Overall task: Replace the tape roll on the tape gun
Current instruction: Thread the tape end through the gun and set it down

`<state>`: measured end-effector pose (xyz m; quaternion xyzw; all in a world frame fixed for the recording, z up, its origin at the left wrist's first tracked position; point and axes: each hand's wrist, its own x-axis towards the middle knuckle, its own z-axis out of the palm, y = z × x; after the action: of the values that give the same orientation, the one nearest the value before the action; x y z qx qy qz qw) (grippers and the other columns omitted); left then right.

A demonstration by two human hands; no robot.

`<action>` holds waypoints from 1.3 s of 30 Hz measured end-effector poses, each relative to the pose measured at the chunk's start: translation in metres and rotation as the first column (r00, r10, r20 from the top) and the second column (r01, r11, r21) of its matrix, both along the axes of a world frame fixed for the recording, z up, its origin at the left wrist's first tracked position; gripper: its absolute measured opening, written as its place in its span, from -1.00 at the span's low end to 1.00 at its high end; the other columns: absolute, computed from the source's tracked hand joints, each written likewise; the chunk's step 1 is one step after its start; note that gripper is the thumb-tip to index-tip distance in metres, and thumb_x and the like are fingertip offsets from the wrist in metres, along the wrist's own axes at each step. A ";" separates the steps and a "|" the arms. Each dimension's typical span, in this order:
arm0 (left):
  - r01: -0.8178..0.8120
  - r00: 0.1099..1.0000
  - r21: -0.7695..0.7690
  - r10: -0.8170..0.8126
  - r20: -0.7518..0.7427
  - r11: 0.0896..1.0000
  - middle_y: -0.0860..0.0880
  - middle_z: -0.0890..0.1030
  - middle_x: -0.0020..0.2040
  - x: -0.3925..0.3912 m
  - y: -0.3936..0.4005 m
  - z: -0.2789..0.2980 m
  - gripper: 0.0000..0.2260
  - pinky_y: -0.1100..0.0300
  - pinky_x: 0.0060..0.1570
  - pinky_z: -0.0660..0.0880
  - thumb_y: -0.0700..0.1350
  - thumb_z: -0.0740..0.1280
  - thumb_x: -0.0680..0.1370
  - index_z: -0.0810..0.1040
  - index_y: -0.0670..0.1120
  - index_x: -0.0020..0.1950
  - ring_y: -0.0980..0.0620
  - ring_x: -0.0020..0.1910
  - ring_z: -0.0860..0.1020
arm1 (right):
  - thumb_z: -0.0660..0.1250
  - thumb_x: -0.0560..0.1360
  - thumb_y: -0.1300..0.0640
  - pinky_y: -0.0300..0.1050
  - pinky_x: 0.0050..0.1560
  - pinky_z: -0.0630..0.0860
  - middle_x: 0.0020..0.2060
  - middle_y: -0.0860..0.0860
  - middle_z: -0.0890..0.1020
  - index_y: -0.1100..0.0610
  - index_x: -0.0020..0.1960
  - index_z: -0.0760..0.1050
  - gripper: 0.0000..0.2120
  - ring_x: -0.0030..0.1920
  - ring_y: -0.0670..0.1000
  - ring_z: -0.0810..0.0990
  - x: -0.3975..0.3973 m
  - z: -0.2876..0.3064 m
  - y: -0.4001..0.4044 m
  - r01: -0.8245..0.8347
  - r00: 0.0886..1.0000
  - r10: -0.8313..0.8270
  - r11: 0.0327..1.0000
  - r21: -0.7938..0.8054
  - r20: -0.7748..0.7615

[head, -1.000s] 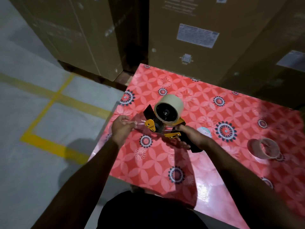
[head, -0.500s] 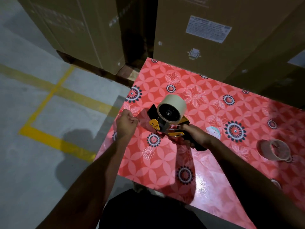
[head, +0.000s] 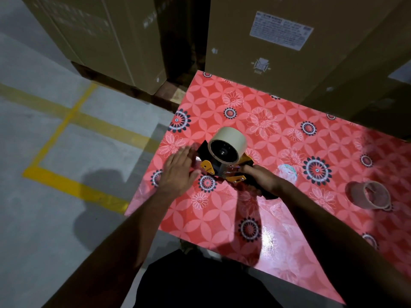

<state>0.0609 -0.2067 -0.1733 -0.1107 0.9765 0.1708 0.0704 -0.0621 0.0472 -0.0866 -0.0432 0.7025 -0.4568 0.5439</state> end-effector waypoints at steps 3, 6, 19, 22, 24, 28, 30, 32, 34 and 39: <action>0.119 0.991 -0.087 -0.113 0.077 0.989 -0.11 -0.17 0.64 0.009 -0.006 -0.009 -0.28 -0.07 0.60 -0.18 0.34 -0.21 0.63 -0.19 -0.09 0.65 -0.10 0.64 -0.18 | 0.33 0.42 -0.22 -0.11 -0.46 0.11 -0.28 0.24 0.50 0.46 0.11 0.53 -0.30 -0.49 0.01 0.25 0.001 0.001 0.000 -0.027 1.000 0.027 1.000 0.002 0.002; 0.132 0.990 -0.097 -0.127 0.054 0.987 -0.12 -0.11 0.66 0.010 -0.007 -0.011 -0.28 -0.08 0.61 -0.11 0.33 -0.16 0.65 -0.17 -0.11 0.65 -0.10 0.65 -0.14 | 0.30 0.49 -0.17 -0.09 -0.44 0.10 -0.34 0.22 0.48 0.38 0.00 0.57 -0.44 -0.48 0.03 0.24 -0.001 0.000 0.003 -0.053 0.999 0.053 0.999 0.006 -0.006; 0.276 0.961 -0.121 -0.273 0.039 0.954 -0.14 -0.06 0.66 0.011 0.019 -0.011 -0.27 -0.05 0.60 -0.13 0.33 -0.12 0.66 -0.11 -0.14 0.65 -0.09 0.65 -0.10 | 0.26 0.50 -0.18 -0.12 -0.50 0.15 -0.45 0.13 0.35 0.51 0.18 0.44 -0.29 -0.50 0.05 0.21 -0.012 0.008 0.048 -0.104 0.991 0.109 0.993 0.062 -0.079; 0.244 0.969 -0.125 -0.245 0.007 0.962 -0.14 0.01 0.67 0.012 0.021 -0.011 -0.27 -0.10 0.61 0.00 0.32 -0.08 0.66 -0.04 -0.15 0.66 -0.08 0.65 -0.04 | 0.30 0.45 -0.23 -0.12 -0.50 0.16 -0.47 0.12 0.39 0.48 0.10 0.49 -0.29 -0.51 0.06 0.23 -0.012 0.008 0.074 -0.087 0.993 0.092 0.994 0.073 -0.077; 0.232 0.972 -0.115 -0.233 0.002 0.966 -0.16 0.03 0.66 0.011 0.031 -0.011 -0.25 -0.10 0.61 0.00 0.32 -0.04 0.65 -0.01 -0.18 0.65 -0.10 0.65 -0.02 | 0.30 0.45 -0.22 -0.12 -0.52 0.16 -0.50 0.09 0.43 0.42 0.07 0.53 -0.35 -0.52 0.06 0.24 -0.011 0.010 0.086 -0.060 0.995 0.068 0.994 0.096 -0.073; 0.195 0.981 -0.082 -0.195 0.010 0.977 -0.13 -0.04 0.66 0.009 0.042 -0.009 -0.22 -0.05 0.60 -0.09 0.35 0.00 0.63 -0.03 -0.17 0.66 -0.09 0.65 -0.06 | 0.19 0.67 -0.04 -0.18 -0.55 0.17 -0.55 0.03 0.41 0.34 0.08 0.56 -0.57 -0.58 -0.01 0.24 -0.012 0.017 0.087 -0.064 0.994 0.071 0.995 0.076 -0.087; 0.214 0.977 -0.094 -0.213 0.013 0.972 -0.15 0.03 0.66 0.009 0.039 -0.008 -0.20 -0.11 0.60 0.02 0.38 -0.07 0.62 0.01 -0.17 0.65 -0.11 0.65 0.00 | 0.16 0.68 -0.03 -0.18 -0.54 0.17 -0.56 0.00 0.41 0.28 0.00 0.58 -0.60 -0.58 -0.03 0.24 -0.014 0.019 0.094 -0.060 0.994 0.066 0.995 0.075 -0.084; 0.203 0.979 -0.099 -0.203 0.013 0.974 -0.16 0.07 0.66 0.010 0.039 -0.009 -0.19 -0.14 0.58 0.10 0.39 -0.09 0.61 0.04 -0.17 0.65 -0.11 0.65 0.03 | 0.17 0.67 -0.05 -0.17 -0.52 0.17 -0.56 -0.01 0.41 0.26 -0.05 0.61 -0.58 -0.57 -0.03 0.23 -0.015 0.021 0.112 -0.068 0.993 0.076 0.994 0.088 -0.092; 0.163 0.987 -0.096 -0.160 0.032 0.982 -0.17 0.05 0.66 0.008 0.049 -0.008 -0.18 -0.13 0.59 0.06 0.39 -0.06 0.61 0.03 -0.19 0.65 -0.12 0.65 0.01 | 0.15 0.69 -0.02 -0.15 -0.50 0.16 -0.57 -0.04 0.45 0.22 -0.11 0.63 -0.57 -0.55 -0.02 0.23 -0.014 0.022 0.128 -0.059 0.994 0.068 0.992 0.108 -0.083; 0.239 0.969 -0.058 -0.235 0.082 0.969 -0.13 -0.15 0.66 -0.001 0.089 -0.003 -0.18 -0.06 0.60 -0.17 0.39 -0.14 0.60 -0.17 -0.16 0.65 -0.09 0.65 -0.17 | 0.16 0.68 -0.05 -0.10 -0.47 0.15 -0.55 0.00 0.40 0.21 -0.16 0.62 -0.55 -0.52 0.02 0.23 -0.017 0.023 0.134 -0.076 0.989 0.087 0.993 0.087 -0.119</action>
<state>0.0601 -0.1180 -0.1759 -0.0018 0.9847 0.1241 0.1227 -0.0793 0.1808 -0.0639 -0.0776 0.7504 -0.4015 0.5193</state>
